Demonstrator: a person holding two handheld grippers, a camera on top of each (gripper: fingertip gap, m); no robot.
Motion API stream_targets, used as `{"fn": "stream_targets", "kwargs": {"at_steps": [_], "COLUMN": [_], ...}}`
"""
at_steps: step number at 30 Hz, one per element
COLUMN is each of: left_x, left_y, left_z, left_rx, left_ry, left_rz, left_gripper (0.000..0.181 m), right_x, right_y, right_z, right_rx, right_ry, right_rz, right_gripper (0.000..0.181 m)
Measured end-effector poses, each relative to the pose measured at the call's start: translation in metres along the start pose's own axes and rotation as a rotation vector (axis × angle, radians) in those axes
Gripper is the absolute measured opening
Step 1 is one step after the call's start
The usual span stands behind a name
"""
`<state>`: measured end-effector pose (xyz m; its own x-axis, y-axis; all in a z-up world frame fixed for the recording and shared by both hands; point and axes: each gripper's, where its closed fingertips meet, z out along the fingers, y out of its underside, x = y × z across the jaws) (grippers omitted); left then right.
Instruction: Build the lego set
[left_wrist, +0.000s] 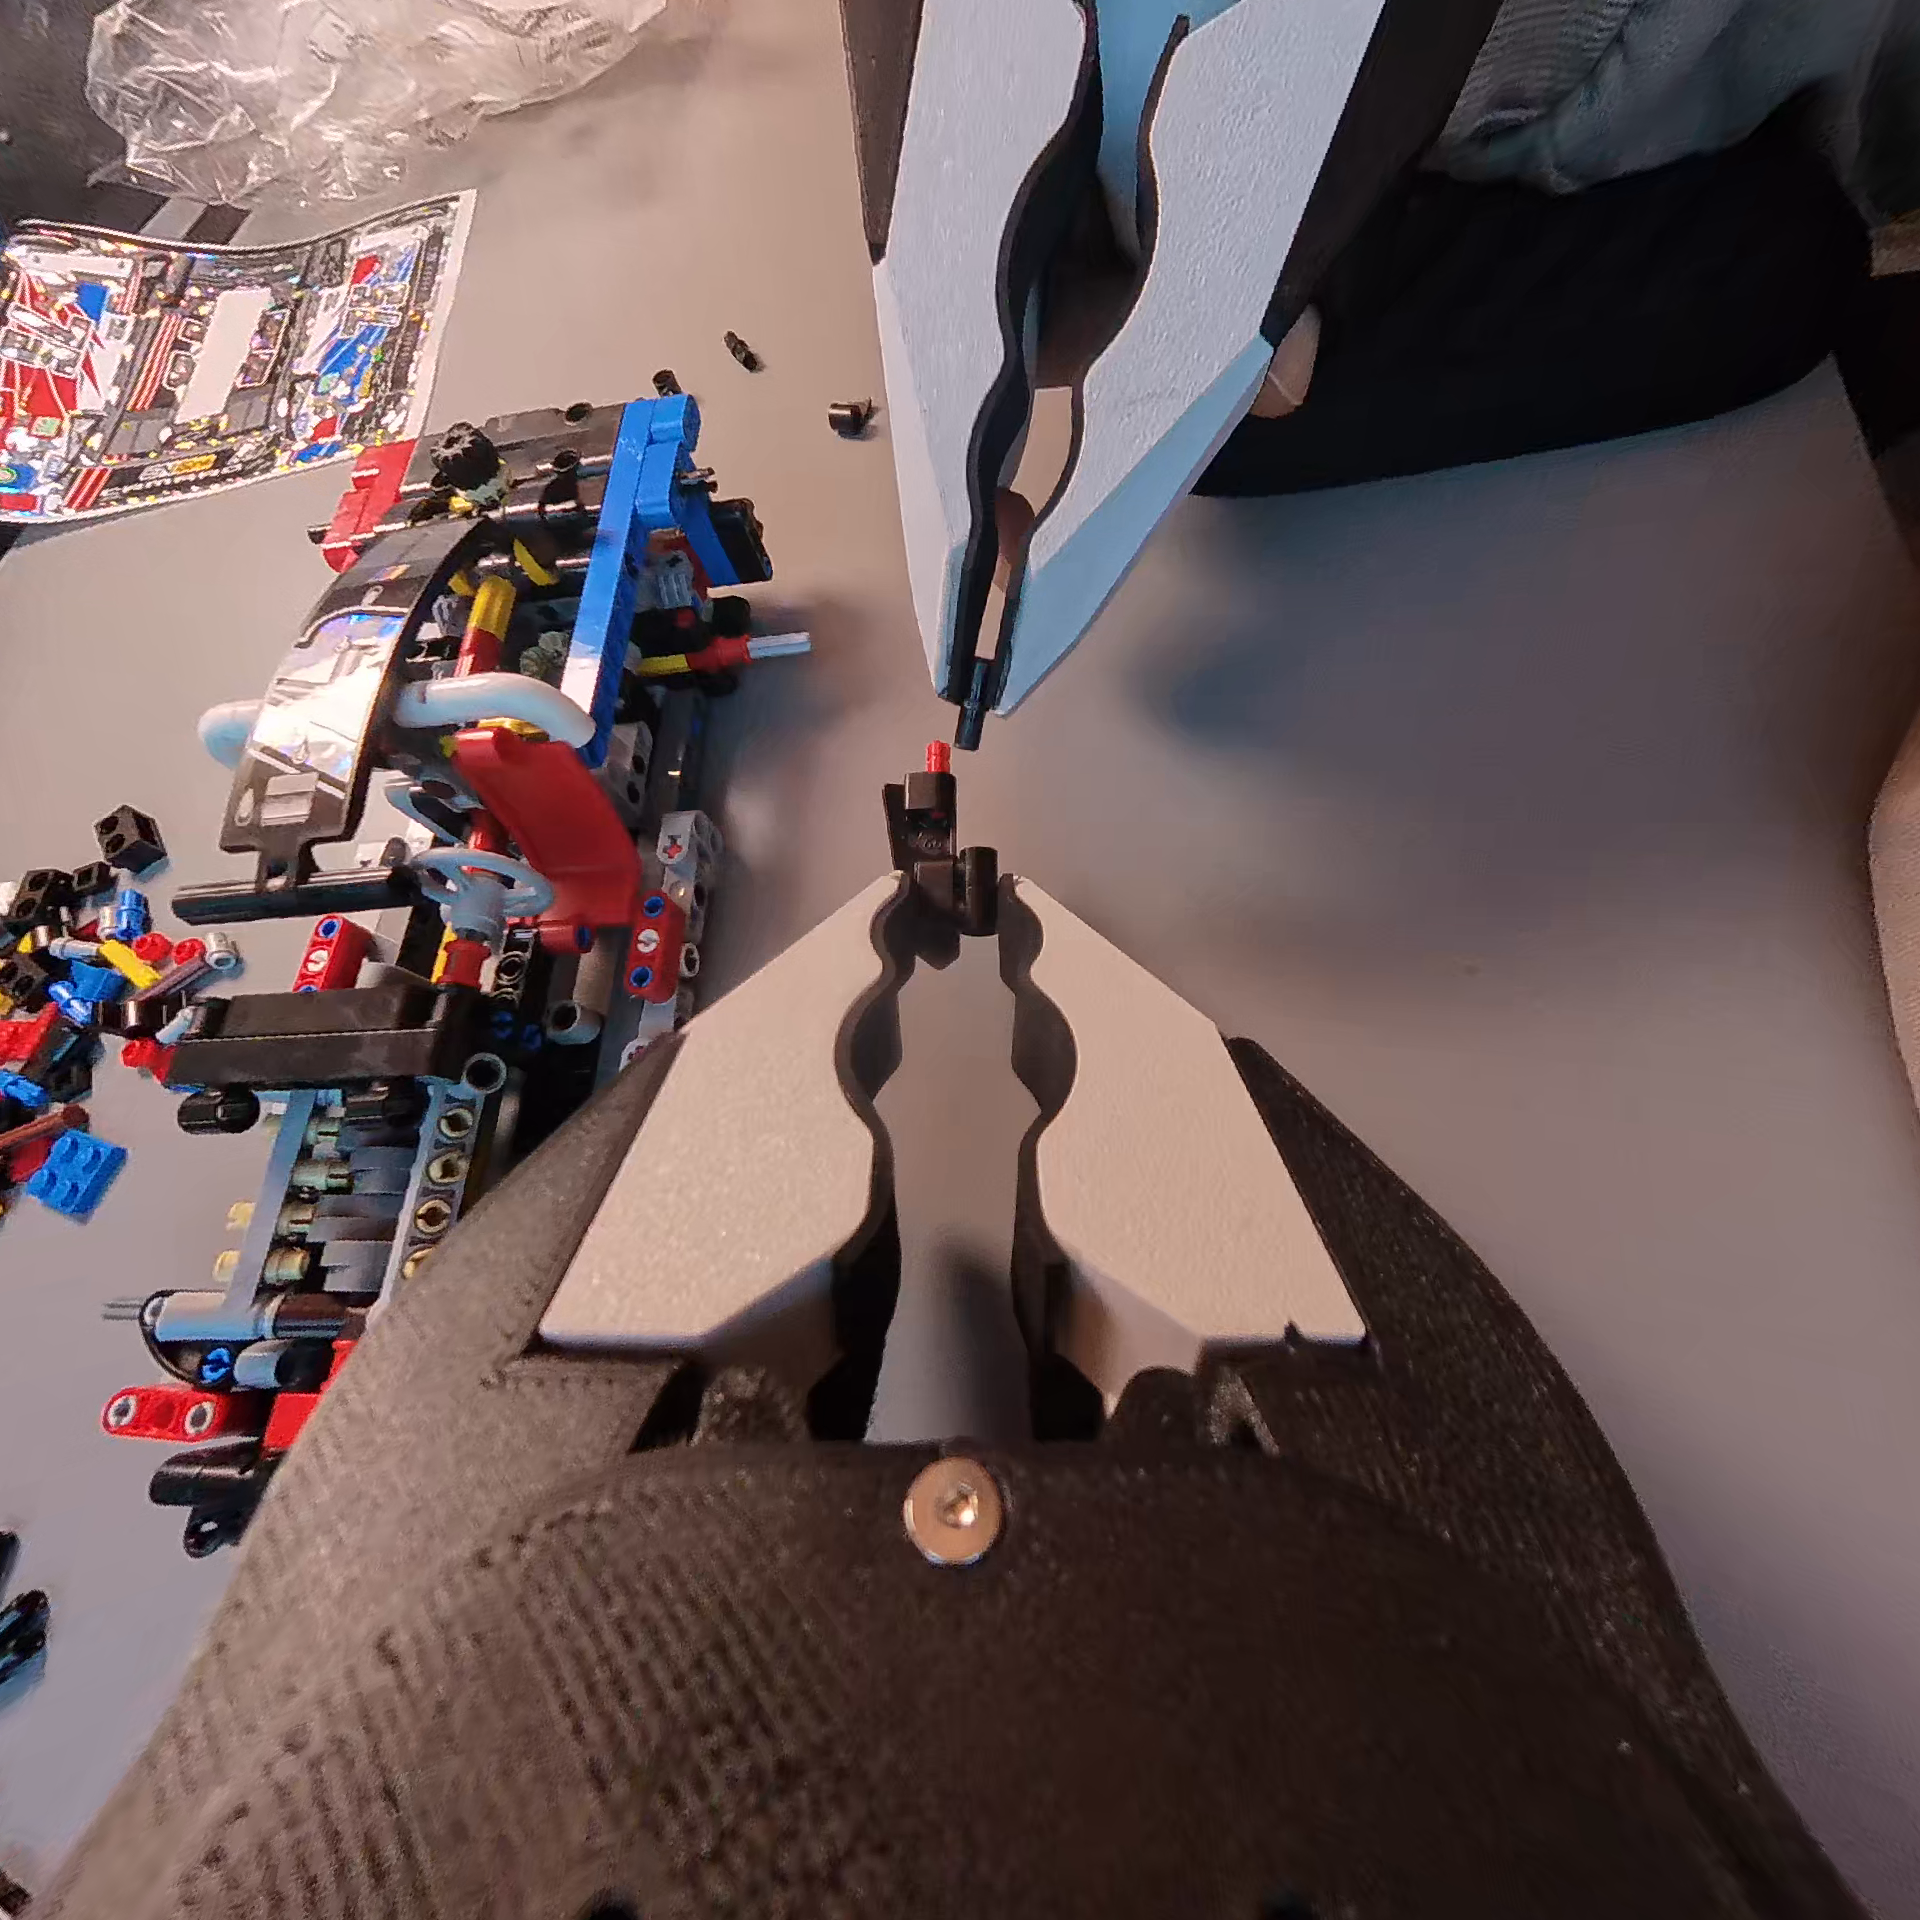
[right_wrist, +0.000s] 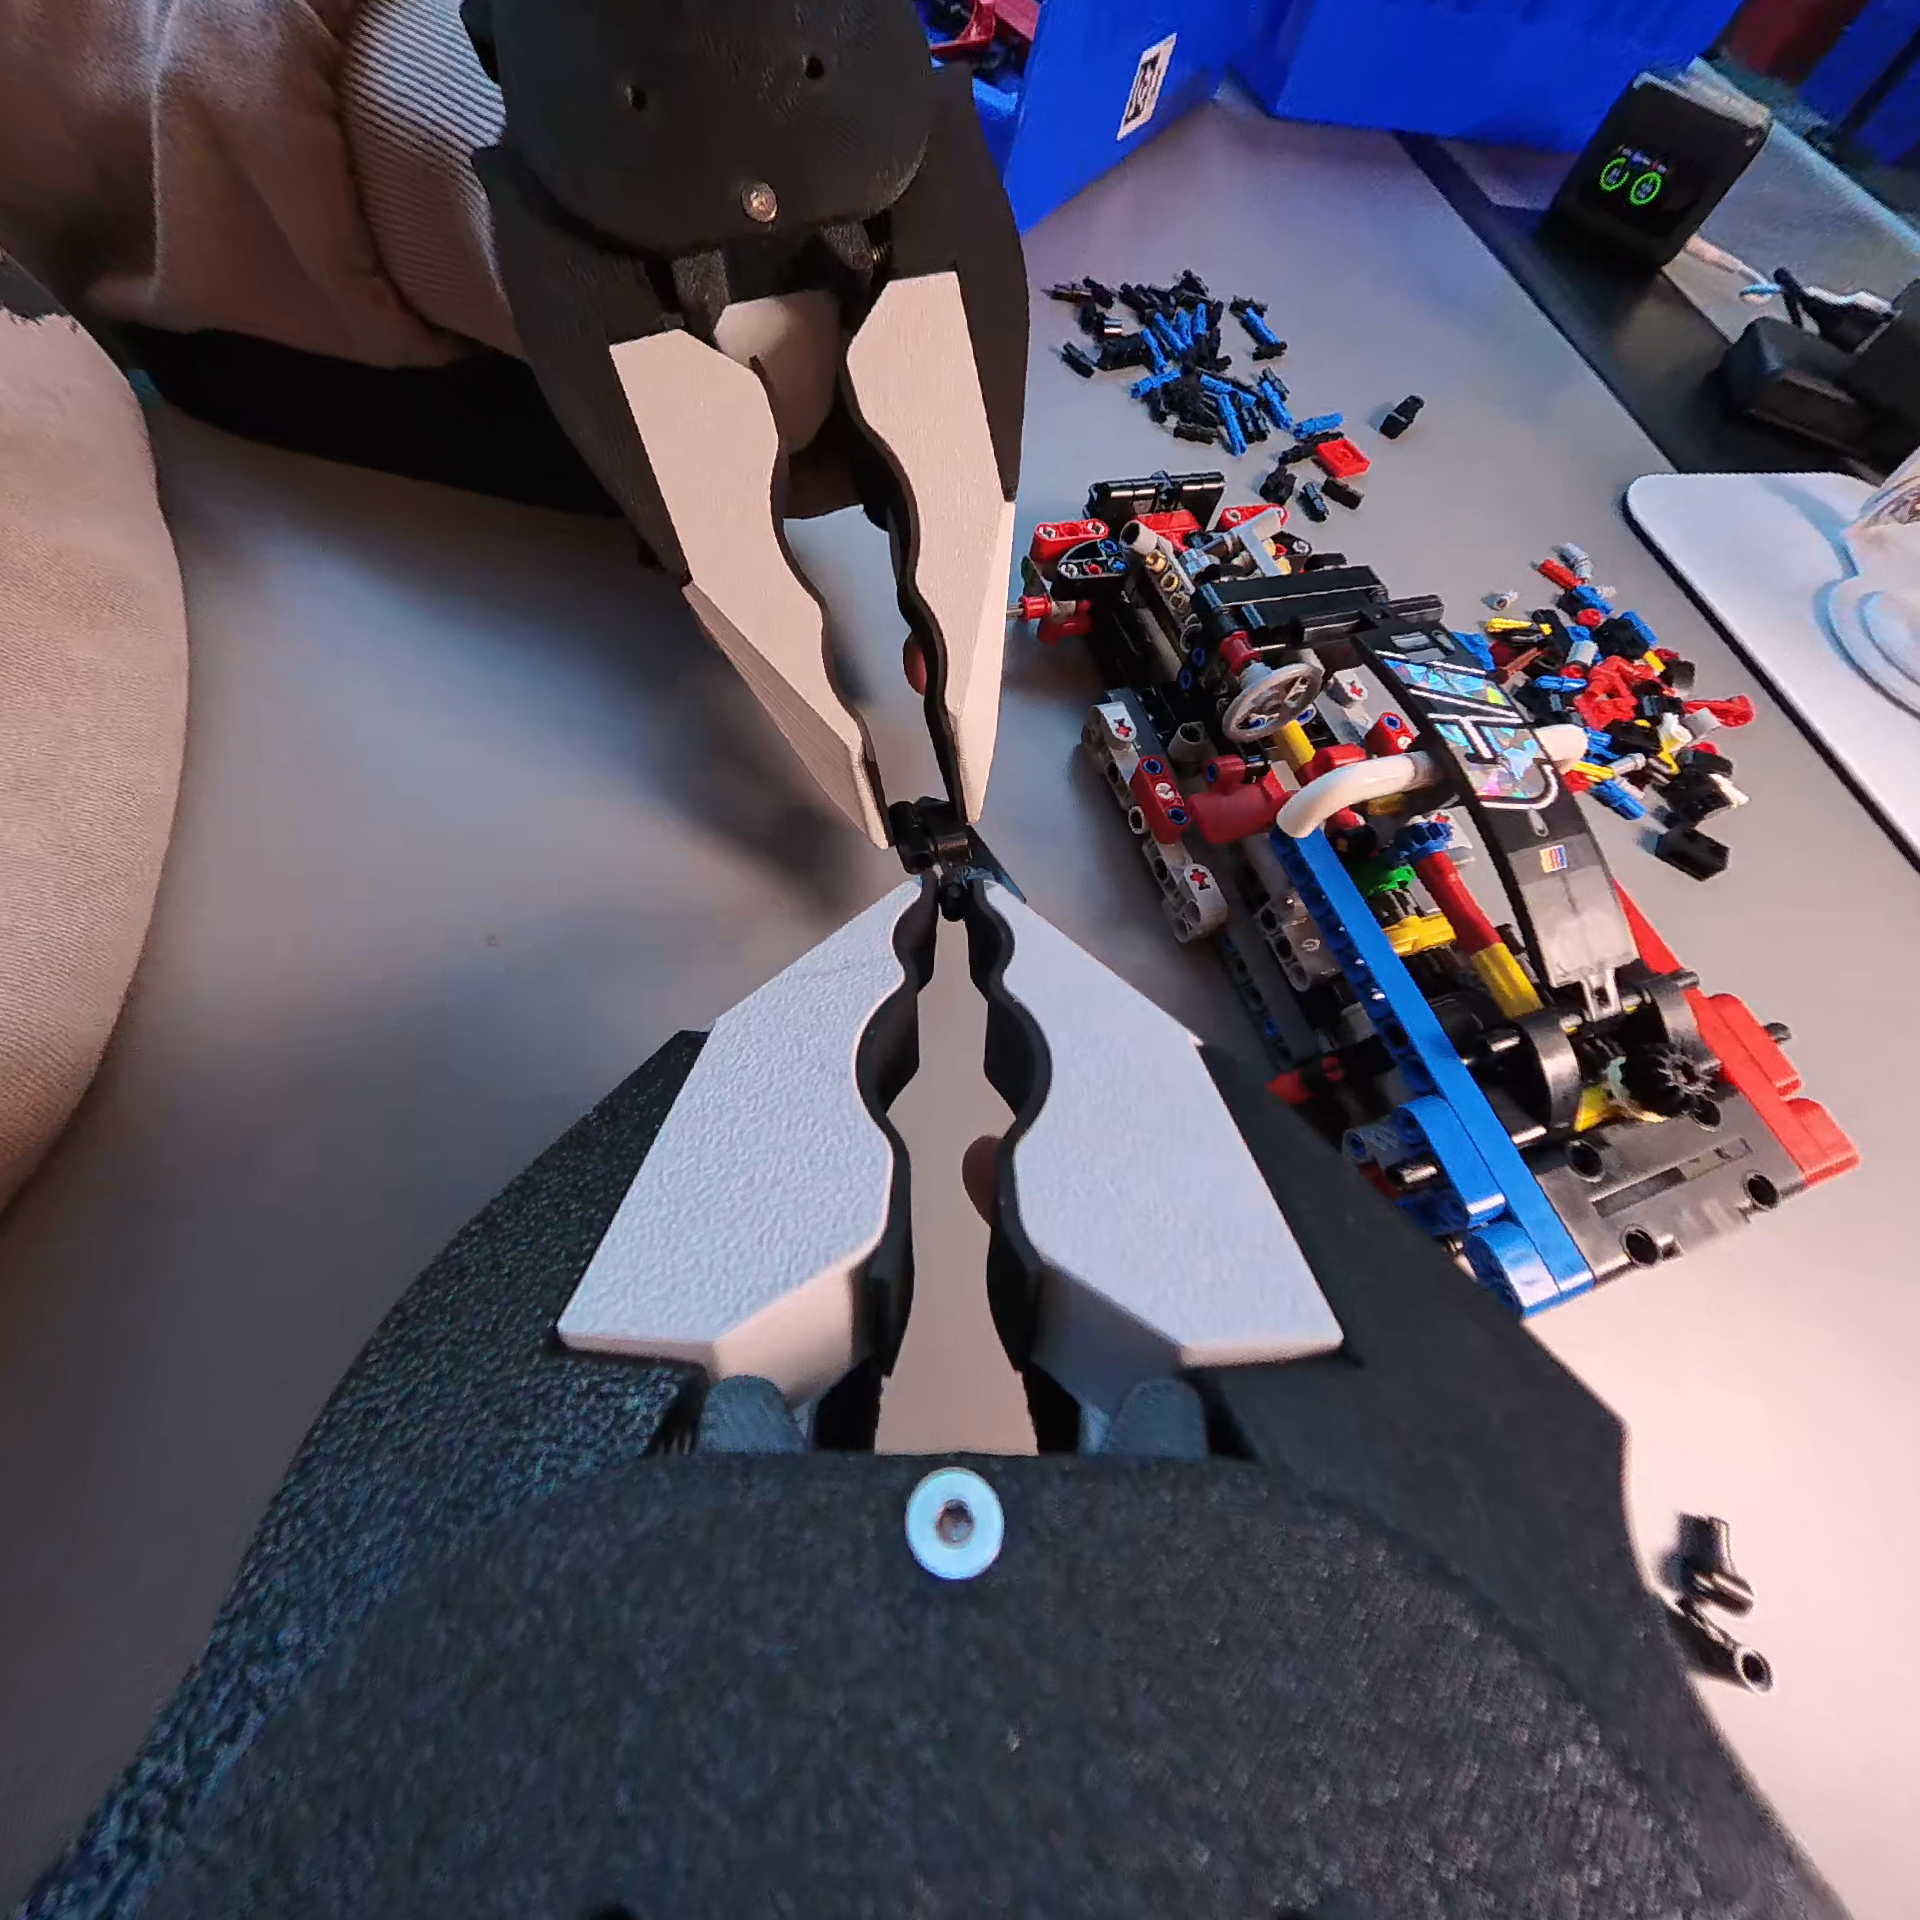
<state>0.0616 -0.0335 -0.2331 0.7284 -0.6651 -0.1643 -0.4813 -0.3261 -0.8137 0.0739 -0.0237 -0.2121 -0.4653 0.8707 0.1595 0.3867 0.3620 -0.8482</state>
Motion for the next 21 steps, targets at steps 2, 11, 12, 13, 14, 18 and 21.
{"fn": "stream_targets", "kwargs": {"at_steps": [2, 11, 12, 13, 14, 18, 21], "left_x": [0.001, -0.009, -0.009, -0.010, -0.010, -0.009, -0.007], "left_y": [-0.002, -0.022, -0.023, -0.024, -0.025, -0.029, -0.030], "left_z": [0.000, -0.012, -0.013, -0.014, -0.015, -0.017, -0.017], "left_rx": [0.010, 0.146, 0.155, 0.163, 0.169, 0.190, 0.201], "left_ry": [0.003, -0.026, -0.032, -0.036, -0.037, -0.041, -0.027], "left_rz": [-0.011, -0.070, -0.071, -0.070, -0.071, -0.065, -0.072], "left_gripper": [0.013, 0.013, 0.013, 0.013, 0.013, 0.013, 0.013], "right_x": [0.000, 0.001, 0.001, 0.001, 0.001, 0.000, 0.001], "right_y": [-0.001, -0.022, -0.023, -0.024, -0.024, -0.024, -0.025], "right_z": [0.001, -0.005, -0.006, -0.006, -0.006, -0.004, -0.005], "right_rx": [0.003, 0.128, 0.141, 0.148, 0.150, 0.150, 0.161], "right_ry": [0.004, -0.006, -0.012, -0.014, -0.013, -0.015, -0.010], "right_rz": [-0.003, 0.042, 0.053, 0.061, 0.062, 0.060, 0.063], "right_gripper": [0.003, 0.003, 0.003, 0.003, 0.003, 0.003, 0.003]}}
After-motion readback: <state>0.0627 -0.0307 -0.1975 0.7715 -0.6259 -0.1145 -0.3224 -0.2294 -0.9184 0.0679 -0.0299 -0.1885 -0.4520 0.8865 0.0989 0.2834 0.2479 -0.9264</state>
